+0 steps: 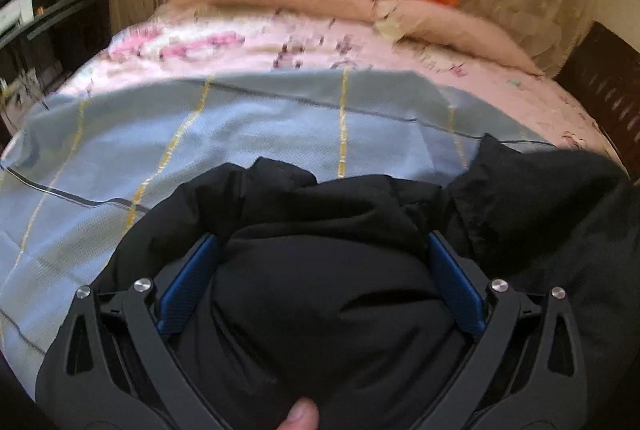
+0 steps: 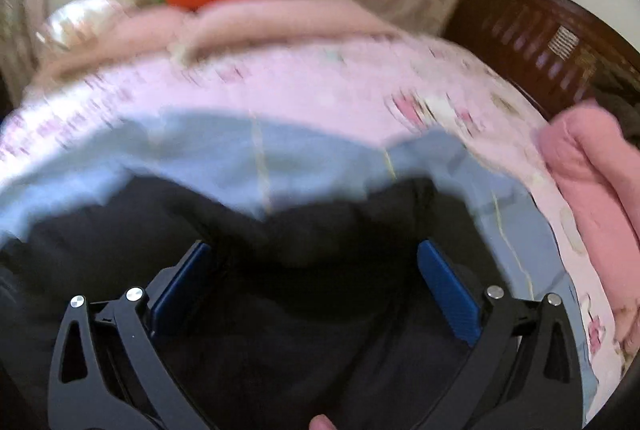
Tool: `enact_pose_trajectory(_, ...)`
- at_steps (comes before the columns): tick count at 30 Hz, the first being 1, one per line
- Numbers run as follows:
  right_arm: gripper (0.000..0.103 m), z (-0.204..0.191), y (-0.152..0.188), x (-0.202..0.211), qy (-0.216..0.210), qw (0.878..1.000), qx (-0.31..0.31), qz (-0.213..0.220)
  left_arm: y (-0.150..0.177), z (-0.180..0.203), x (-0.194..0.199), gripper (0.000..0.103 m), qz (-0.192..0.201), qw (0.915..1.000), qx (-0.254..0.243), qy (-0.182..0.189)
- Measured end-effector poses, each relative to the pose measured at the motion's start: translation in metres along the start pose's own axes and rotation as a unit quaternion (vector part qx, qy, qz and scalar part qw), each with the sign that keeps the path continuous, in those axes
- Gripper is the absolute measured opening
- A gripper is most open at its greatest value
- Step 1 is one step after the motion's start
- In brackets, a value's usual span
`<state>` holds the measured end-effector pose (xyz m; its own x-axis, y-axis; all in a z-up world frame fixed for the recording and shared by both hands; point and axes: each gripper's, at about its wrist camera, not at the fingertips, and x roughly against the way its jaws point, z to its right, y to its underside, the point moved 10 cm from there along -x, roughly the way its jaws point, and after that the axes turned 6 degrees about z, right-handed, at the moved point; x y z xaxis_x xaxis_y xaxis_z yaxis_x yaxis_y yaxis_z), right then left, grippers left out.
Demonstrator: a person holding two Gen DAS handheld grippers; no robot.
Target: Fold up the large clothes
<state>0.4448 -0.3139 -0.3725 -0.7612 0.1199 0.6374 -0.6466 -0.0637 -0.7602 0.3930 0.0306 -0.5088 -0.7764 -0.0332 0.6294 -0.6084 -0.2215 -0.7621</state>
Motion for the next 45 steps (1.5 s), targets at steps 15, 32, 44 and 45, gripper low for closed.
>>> enact_pose_trajectory(15,0.093,-0.143,0.049,-0.174,-0.188,0.855,0.342,-0.342,0.006,-0.001,0.014,0.101,0.022,0.9996,0.004,0.017)
enact_pose_trajectory(32,0.034,-0.136,0.076,-0.121,-0.285,0.877,0.246,-0.299,-0.07,0.125,0.023,0.101,-0.038,0.9366,-0.266,0.225)
enact_pose_trajectory(44,0.034,-0.135,0.079,-0.129,-0.286,0.876,0.241,-0.304,-0.012,0.189,0.014,0.101,-0.212,0.8005,-0.364,0.426)
enact_pose_trajectory(45,0.034,-0.134,0.08,-0.13,-0.285,0.878,0.238,-0.304,-0.008,0.187,0.005,0.1,-0.245,0.8008,-0.328,0.437)
